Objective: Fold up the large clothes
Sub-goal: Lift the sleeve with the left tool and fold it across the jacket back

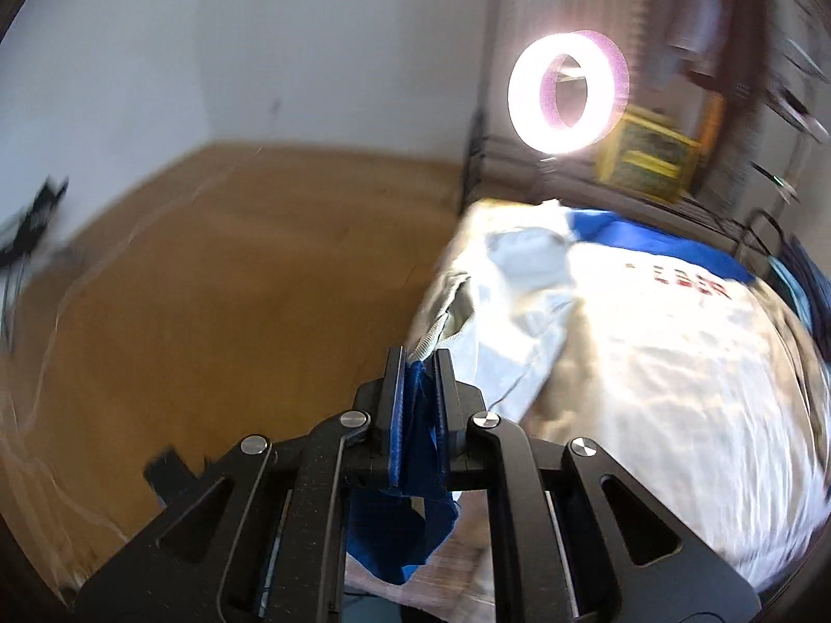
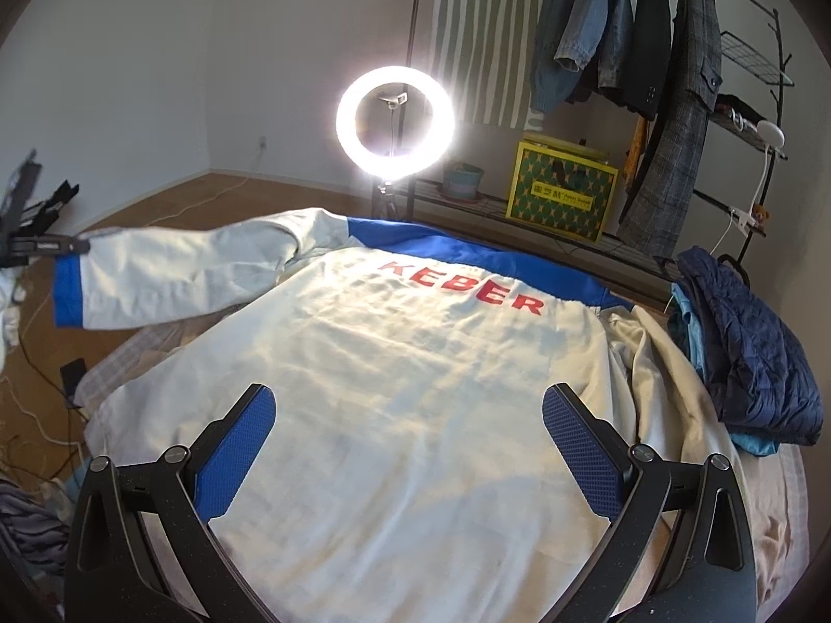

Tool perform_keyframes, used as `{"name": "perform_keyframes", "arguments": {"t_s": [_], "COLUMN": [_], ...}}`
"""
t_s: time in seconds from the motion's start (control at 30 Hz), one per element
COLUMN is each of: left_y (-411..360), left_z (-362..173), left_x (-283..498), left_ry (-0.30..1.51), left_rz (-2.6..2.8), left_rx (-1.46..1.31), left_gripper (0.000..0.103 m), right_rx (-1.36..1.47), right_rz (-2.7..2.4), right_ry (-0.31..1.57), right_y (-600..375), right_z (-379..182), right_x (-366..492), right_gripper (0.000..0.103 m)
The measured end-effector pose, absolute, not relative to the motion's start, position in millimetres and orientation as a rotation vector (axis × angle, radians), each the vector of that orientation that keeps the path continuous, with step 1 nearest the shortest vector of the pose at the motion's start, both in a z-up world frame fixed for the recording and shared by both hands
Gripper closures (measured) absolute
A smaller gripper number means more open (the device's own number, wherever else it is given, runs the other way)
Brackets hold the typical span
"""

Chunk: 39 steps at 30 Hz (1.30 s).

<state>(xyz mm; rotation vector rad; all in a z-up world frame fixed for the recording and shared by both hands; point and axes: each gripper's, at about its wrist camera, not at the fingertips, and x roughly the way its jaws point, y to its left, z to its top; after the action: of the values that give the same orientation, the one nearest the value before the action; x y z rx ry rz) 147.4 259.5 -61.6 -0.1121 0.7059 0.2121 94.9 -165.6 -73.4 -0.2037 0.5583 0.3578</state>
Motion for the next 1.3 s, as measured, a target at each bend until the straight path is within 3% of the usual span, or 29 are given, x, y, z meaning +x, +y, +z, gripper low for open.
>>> {"name": "perform_keyframes", "arguments": {"t_s": [0.27, 0.73, 0.9, 0.97, 1.3], "left_y": [156, 35, 39, 48, 159], "left_z": [-70, -143, -139, -131, -135], "left_x": [116, 53, 29, 28, 88], "left_ry": [0.73, 0.893, 0.912, 0.902, 1.002], "left_rz": [-0.037, -0.282, -0.36, -0.356, -0.139], "left_rx": [0.104, 0.386, 0.341, 0.289, -0.227], "left_gripper": [0.095, 0.093, 0.077, 0.06, 0.058], "right_rx": [-0.19, -0.155, -0.169, -0.171, -0.04], "right_rz": [0.358, 0.336, 0.353, 0.363, 0.517], "right_ry": [0.575, 0.62, 0.651, 0.664, 0.793], "right_y": [-169, -189, -188, -185, -148], "right_z": [-74, -79, -86, -88, -97], "right_x": [89, 81, 82, 84, 113], "right_gripper": [0.001, 0.001, 0.001, 0.001, 0.002]}}
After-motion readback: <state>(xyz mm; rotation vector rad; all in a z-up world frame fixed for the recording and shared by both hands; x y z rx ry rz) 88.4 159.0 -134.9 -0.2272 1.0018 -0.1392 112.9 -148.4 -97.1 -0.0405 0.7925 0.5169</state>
